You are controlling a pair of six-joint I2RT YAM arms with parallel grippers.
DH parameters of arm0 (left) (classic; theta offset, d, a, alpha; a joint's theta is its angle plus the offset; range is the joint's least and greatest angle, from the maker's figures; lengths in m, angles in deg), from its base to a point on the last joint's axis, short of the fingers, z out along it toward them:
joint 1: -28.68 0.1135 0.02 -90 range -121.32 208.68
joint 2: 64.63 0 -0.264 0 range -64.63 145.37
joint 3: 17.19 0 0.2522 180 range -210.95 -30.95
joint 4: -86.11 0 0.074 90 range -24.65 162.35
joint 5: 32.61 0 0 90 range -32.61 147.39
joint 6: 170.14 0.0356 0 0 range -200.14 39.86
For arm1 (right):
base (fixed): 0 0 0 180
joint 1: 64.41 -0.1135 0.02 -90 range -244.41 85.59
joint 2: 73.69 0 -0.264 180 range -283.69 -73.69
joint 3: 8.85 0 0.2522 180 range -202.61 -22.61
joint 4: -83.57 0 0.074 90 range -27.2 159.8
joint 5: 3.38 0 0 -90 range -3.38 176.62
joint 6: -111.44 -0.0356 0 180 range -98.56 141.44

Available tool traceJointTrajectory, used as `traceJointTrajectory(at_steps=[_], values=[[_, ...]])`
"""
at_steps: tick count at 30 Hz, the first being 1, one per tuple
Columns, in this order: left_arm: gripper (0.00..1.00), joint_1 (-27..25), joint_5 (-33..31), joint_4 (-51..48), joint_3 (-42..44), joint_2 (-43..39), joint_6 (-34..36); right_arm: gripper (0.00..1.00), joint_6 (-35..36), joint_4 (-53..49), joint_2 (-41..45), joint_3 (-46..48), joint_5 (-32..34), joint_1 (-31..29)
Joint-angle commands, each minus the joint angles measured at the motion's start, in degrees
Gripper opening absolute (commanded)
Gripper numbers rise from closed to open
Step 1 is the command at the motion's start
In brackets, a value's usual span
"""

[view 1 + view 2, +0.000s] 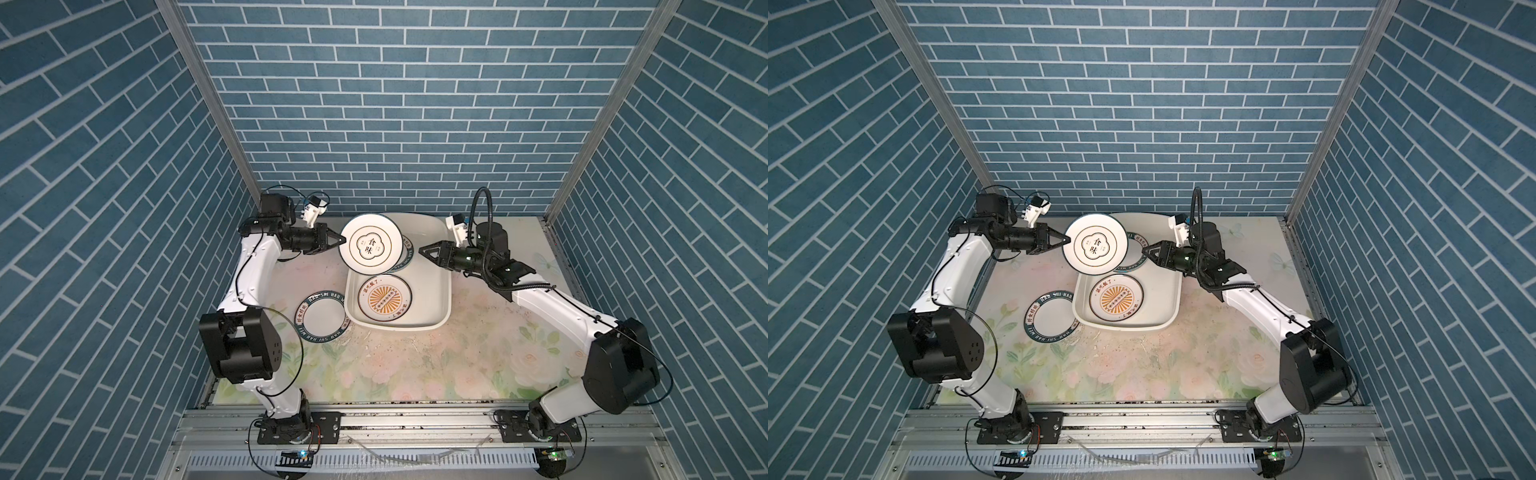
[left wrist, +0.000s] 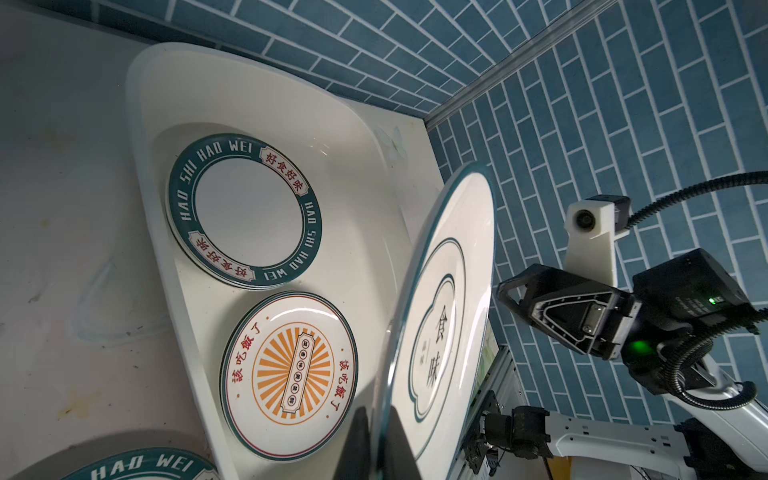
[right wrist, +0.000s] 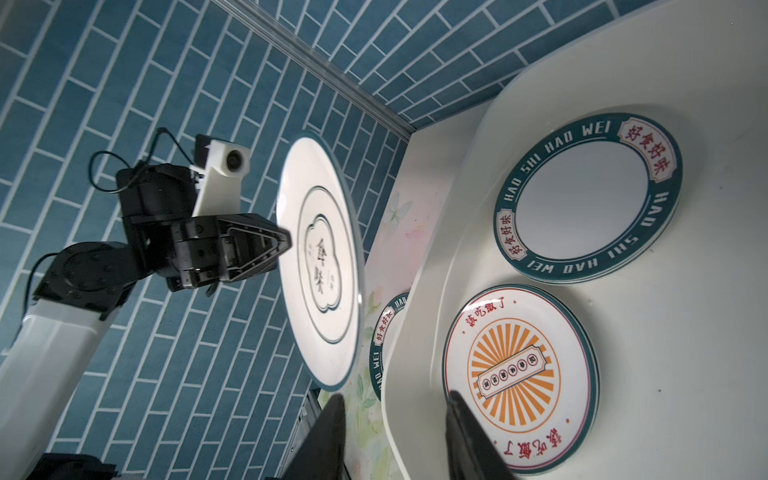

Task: Place the plates into the plastic bin on the countertop

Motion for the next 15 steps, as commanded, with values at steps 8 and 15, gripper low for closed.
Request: traceJointTrajectory(at_steps=[8,15], values=[[0.00,-4.00,3.40,1.07,2.72,-1.37,1.04,0.40,1.39,-2.29,3.90,1.33,-4.92,0.05],[0.00,-5.32,4.62,2.37,4.01,-1.71,-0.13,0.40,2.62,-4.84,3.61,0.40,-4.41,0.00]])
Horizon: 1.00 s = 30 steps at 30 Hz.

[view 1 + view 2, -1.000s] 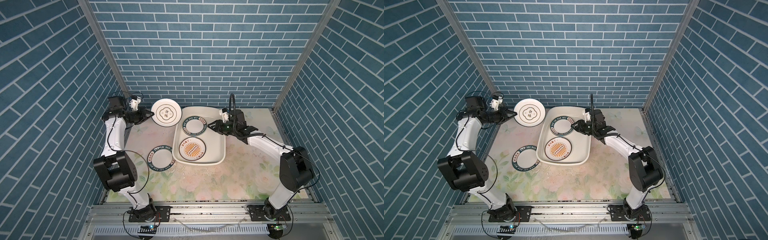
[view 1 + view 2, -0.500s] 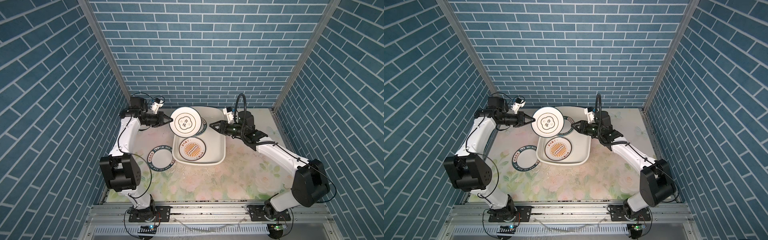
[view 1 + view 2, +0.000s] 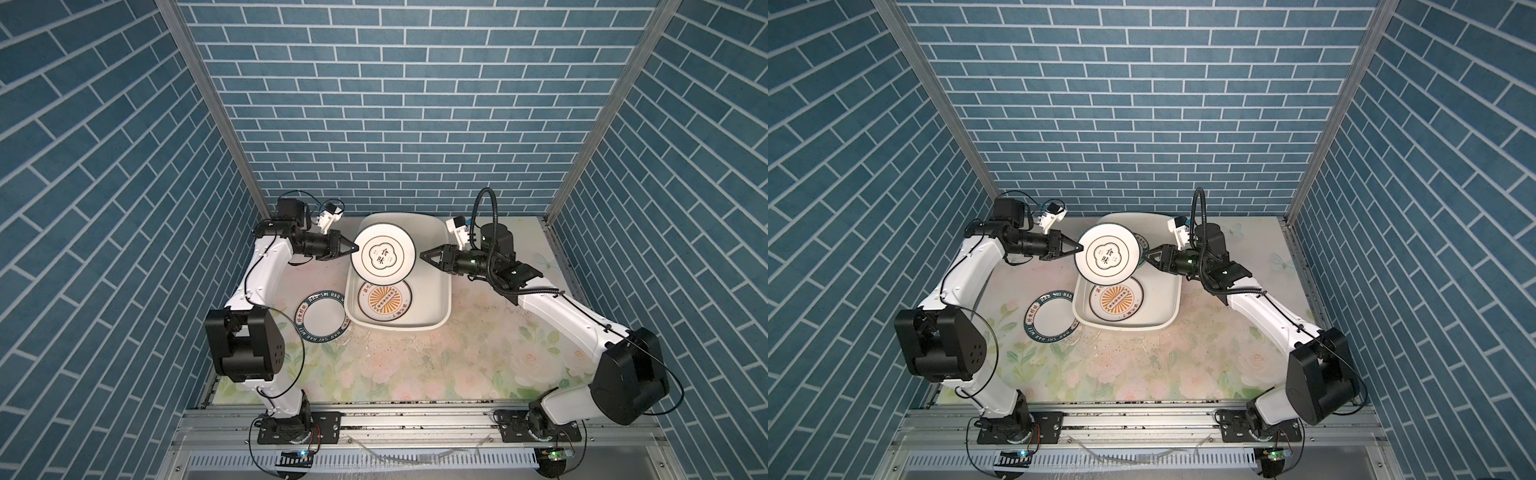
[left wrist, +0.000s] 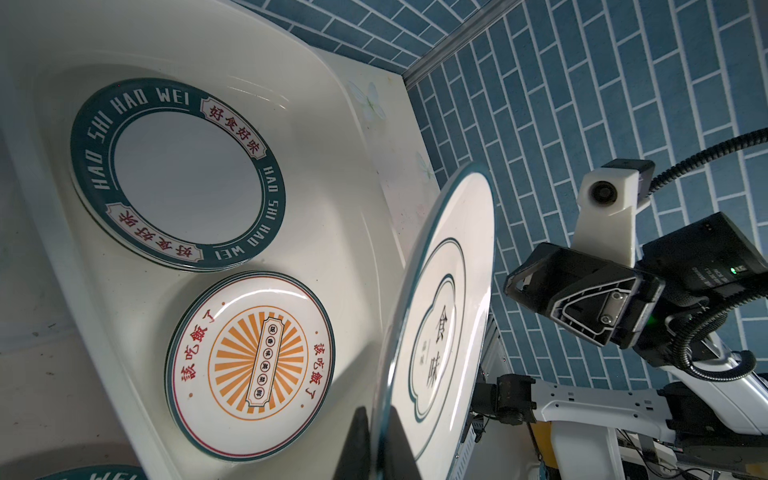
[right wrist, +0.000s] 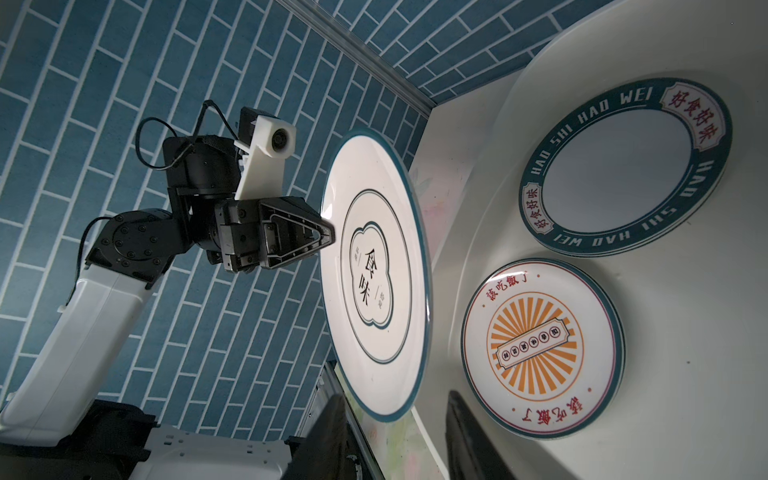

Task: Place the plates into the plastic bin on the countertop

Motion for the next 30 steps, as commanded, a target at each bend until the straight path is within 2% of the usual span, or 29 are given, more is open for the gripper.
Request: traceJointTrajectory(at_steps=[1,6,19,30], values=[[0.00,-1.20,2.86,2.91,1.63,-1.99,-1.41,0.40,2.12,-1.52,0.92,-0.58,-0.87,-0.09],[0.00,-2.97,2.57,4.06,2.93,-2.75,-1.69,0.40,1.91,-1.03,-0.60,-1.05,-0.39,-0.06],[0.00,-3.71,3.86,5.73,4.07,-4.31,-3.44,0.36,2.11,-2.34,-0.55,-0.31,1.12,-0.12],[0.00,-4.47,4.61,5.77,4.18,-4.61,-3.79,0.25,0.47,1.09,-2.20,-0.73,-0.50,-0.11]])
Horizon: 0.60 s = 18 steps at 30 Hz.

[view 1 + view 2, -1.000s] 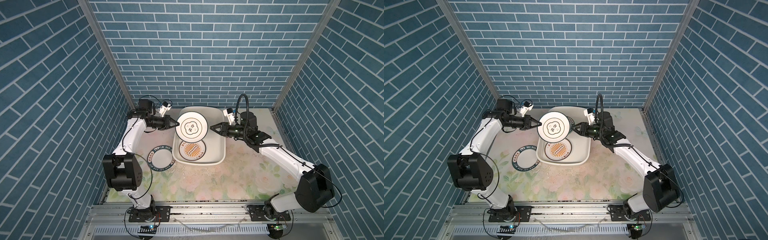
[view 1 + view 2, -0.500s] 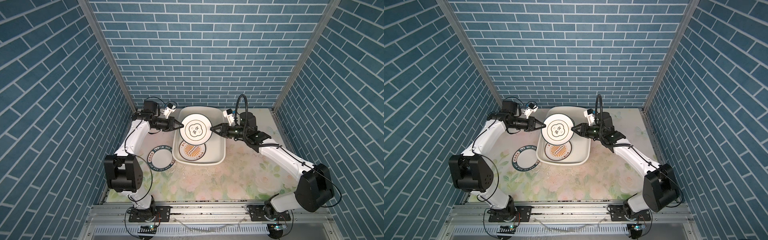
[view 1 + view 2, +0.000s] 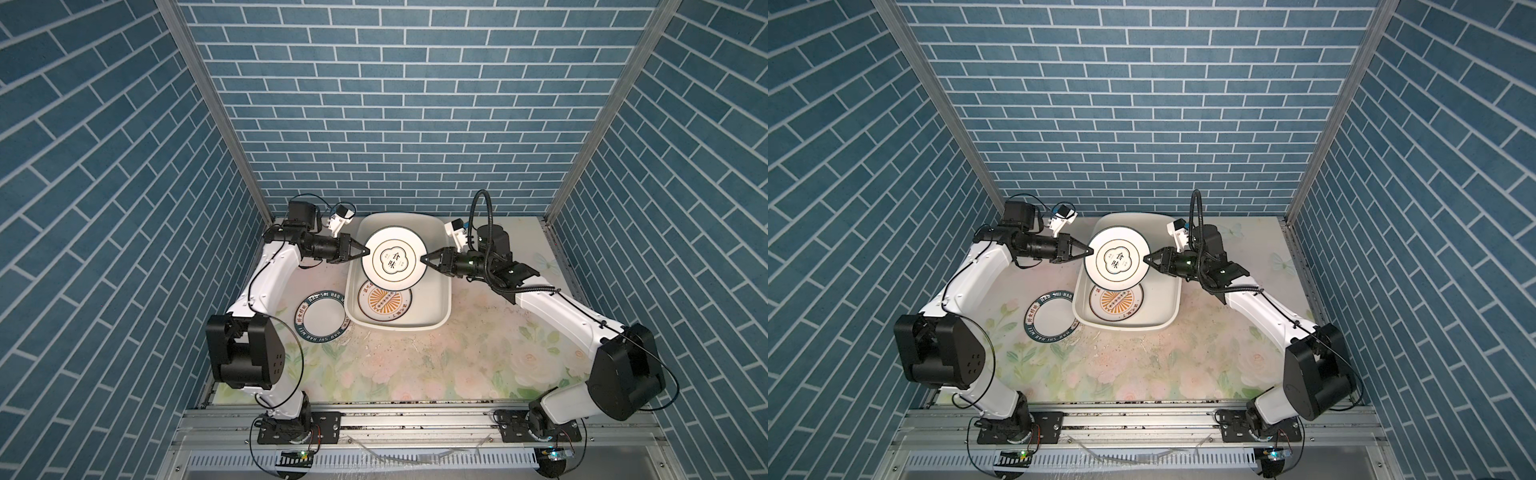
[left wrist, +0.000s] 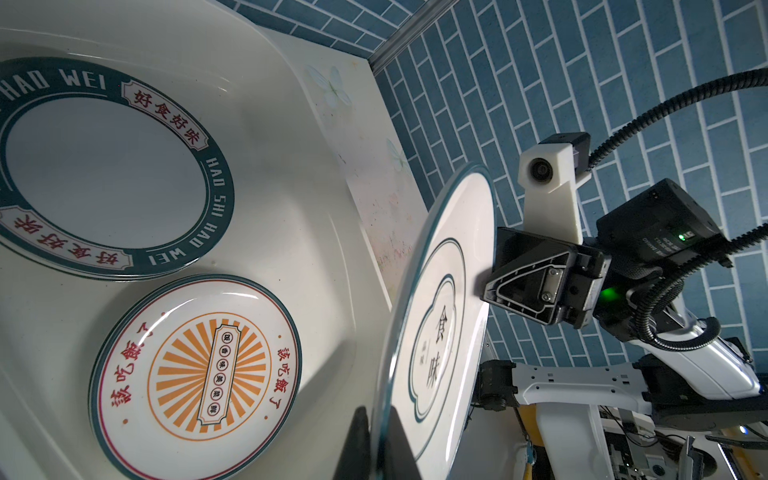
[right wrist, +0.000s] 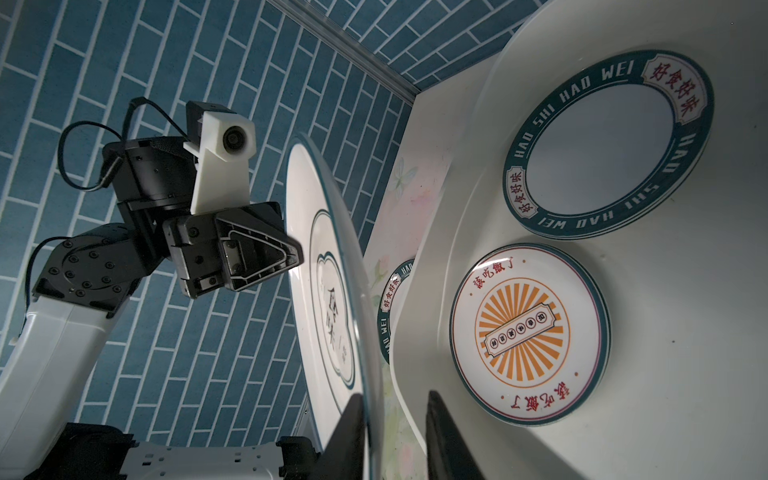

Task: Place the plates into the plastic bin on the countertop

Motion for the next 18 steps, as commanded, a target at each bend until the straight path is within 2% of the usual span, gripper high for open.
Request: traceJointTrajectory(at_steps=[1,6,12,15,18], values=[[0.00,-0.45,3.12,1.18,0.11,-1.73,-0.55,0.23,0.54,2.33,-0.56,-0.71,-0.96,-0.08],[0.00,-0.69,3.17,1.35,0.47,-2.23,-0.61,0.20,0.10,3.25,-0.24,-0.19,-1.12,-0.11],[0.00,-1.06,3.26,0.92,0.13,-2.33,-0.09,0.12,-1.13,5.41,-0.48,0.60,-1.75,-0.11],[0.00,-1.06,3.06,0.75,-0.07,-2.18,-0.12,0.04,-1.33,5.80,-0.63,0.58,-1.89,-0.11],[0.00,-1.04,3.06,0.91,-0.08,-2.09,-0.25,0.02,-1.31,5.76,-0.49,0.67,-1.99,-0.11]])
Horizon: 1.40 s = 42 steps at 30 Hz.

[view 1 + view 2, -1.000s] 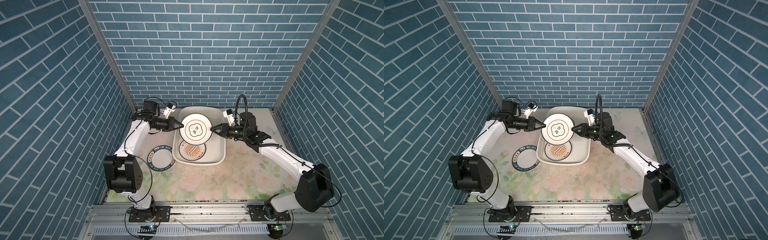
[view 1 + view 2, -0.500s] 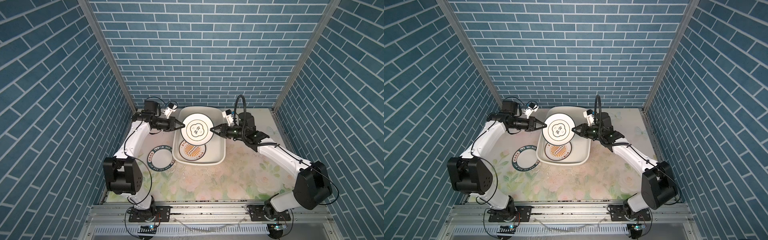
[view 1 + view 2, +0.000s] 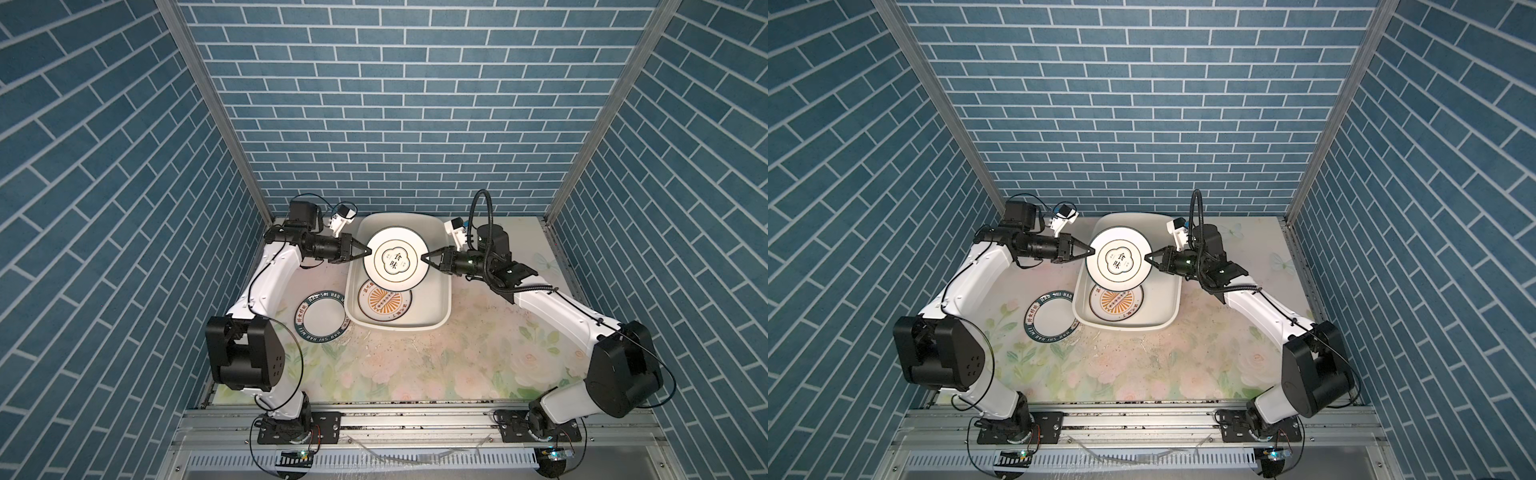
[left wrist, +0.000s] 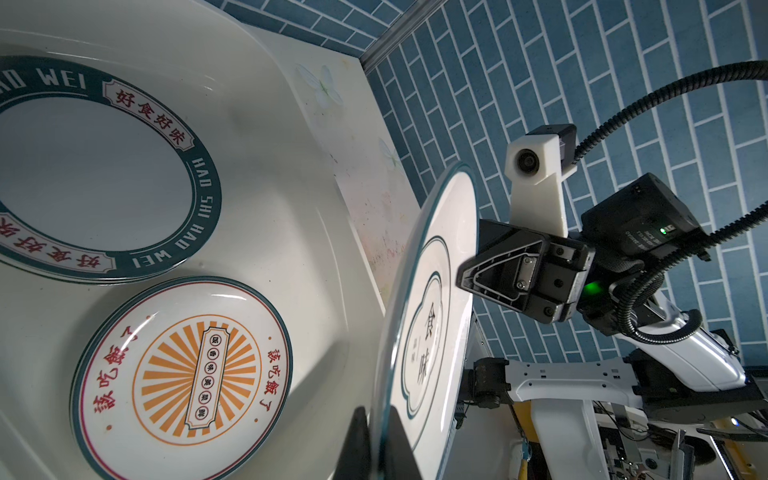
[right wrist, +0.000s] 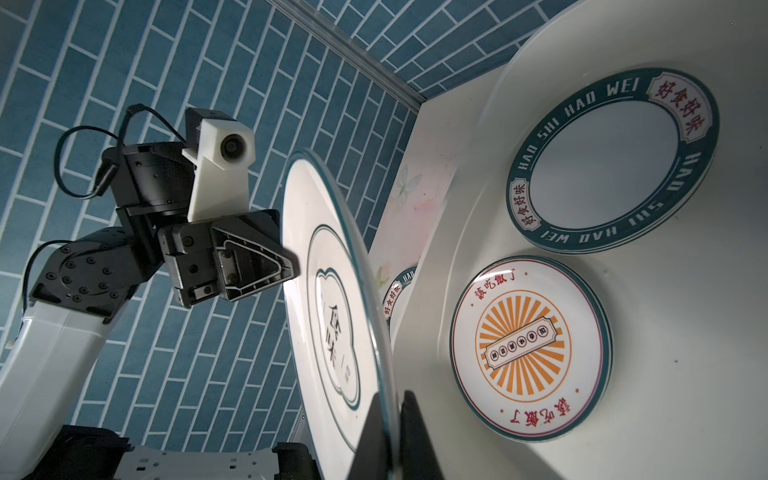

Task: Place the plates into the plastic bin on the countertop

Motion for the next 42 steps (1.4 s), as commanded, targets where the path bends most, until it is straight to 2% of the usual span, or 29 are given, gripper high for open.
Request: traceJointTrajectory(at_steps=[1,4,6,7,9,13,15,19,21,23,28,31,38,42], values=[[0.02,-0.41,2.75,0.63,-0.27,-1.46,0.32,0.01,-1.01,2.95,0.34,0.29,-1.59,-0.11],[0.15,-0.41,2.77,0.64,-0.45,-1.34,0.16,0.00,-1.09,3.29,0.52,0.64,-1.49,-0.11],[0.33,-0.41,2.60,0.59,-0.48,-1.43,0.14,0.00,-1.09,3.29,0.66,0.79,-1.40,-0.11],[0.37,-0.41,2.44,0.63,-0.49,-1.55,0.12,0.00,-1.09,3.33,0.77,0.89,-1.33,-0.13],[0.55,-0.41,1.74,0.44,-0.59,-1.84,0.14,0.00,-1.09,3.24,0.88,0.99,-1.23,-0.10],[0.77,-0.41,-0.40,-1.25,-1.55,-2.56,1.48,0.00,-0.70,2.68,1.11,1.11,-0.46,-0.02],[0.82,-0.32,-3.13,-2.84,-2.31,-3.37,3.06,0.00,-0.57,2.27,1.01,1.17,-0.16,0.06],[0.99,0.22,-13.91,-5.84,-2.72,-7.28,6.48,0.00,1.03,-0.60,0.36,0.16,0.80,0.17],[0.99,1.71,-18.06,-6.22,-2.65,-9.37,7.28,0.00,1.71,-1.63,-0.19,-0.30,1.12,0.25],[1.00,5.05,-19.14,-6.08,-2.87,-11.56,7.05,0.00,1.90,-1.98,-0.86,-0.65,1.23,0.51],[1.00,14.90,-15.19,-5.81,-3.41,-13.85,4.49,0.00,3.77,-5.45,-3.31,-3.31,2.07,0.78],[1.00,18.16,-13.64,-4.79,-2.24,-14.92,3.64,0.00,6.92,-11.23,-5.26,-6.26,3.83,0.77],[1.00,19.45,-11.83,-2.18,1.09,-16.72,2.25,0.00,11.10,-19.12,-9.68,-10.46,5.98,0.73],[1.00,19.54,-11.56,-1.62,1.70,-16.60,1.85,0.00,11.39,-19.57,-11.74,-10.95,5.90,0.81]])
